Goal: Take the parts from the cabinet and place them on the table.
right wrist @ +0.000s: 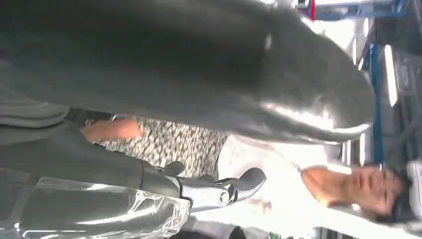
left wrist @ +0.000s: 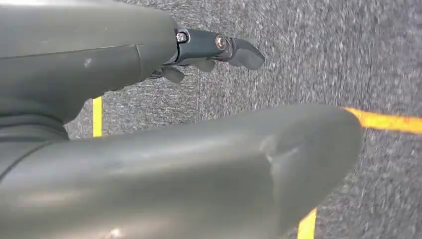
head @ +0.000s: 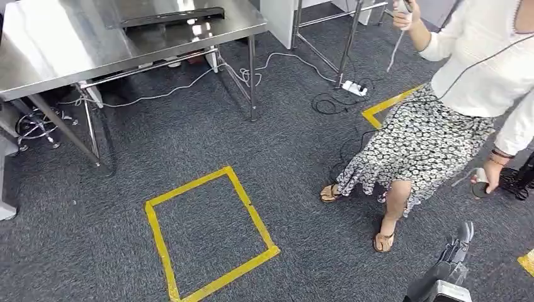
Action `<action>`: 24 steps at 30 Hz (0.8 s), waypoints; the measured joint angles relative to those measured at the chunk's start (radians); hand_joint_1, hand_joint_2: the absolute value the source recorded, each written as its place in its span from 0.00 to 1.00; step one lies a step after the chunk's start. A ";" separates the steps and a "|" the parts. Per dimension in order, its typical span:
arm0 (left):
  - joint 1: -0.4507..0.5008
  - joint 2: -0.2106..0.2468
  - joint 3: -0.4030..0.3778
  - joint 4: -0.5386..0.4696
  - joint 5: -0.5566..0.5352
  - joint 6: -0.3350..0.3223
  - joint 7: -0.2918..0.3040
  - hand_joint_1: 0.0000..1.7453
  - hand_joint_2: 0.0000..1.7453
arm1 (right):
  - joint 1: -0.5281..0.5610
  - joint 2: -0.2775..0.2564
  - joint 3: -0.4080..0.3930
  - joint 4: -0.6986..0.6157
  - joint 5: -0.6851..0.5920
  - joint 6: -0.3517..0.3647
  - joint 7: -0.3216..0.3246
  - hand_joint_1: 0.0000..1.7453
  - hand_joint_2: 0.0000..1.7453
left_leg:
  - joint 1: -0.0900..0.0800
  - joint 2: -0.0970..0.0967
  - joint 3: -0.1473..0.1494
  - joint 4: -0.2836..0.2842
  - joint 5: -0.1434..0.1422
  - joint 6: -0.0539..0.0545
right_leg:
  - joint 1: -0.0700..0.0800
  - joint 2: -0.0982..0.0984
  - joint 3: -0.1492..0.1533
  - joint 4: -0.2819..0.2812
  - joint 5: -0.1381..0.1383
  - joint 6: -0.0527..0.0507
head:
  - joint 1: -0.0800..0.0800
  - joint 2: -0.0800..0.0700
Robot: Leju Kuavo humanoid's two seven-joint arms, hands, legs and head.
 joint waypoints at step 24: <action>-0.004 -0.002 0.000 0.000 -0.002 0.008 0.000 0.00 0.00 | 0.004 0.006 -0.010 -0.005 -0.002 0.012 0.005 0.00 0.00 | 0.012 -0.099 0.028 0.014 -0.029 -0.008 | 0.015 0.072 0.053 -0.182 0.089 -0.015 | 0.005 0.000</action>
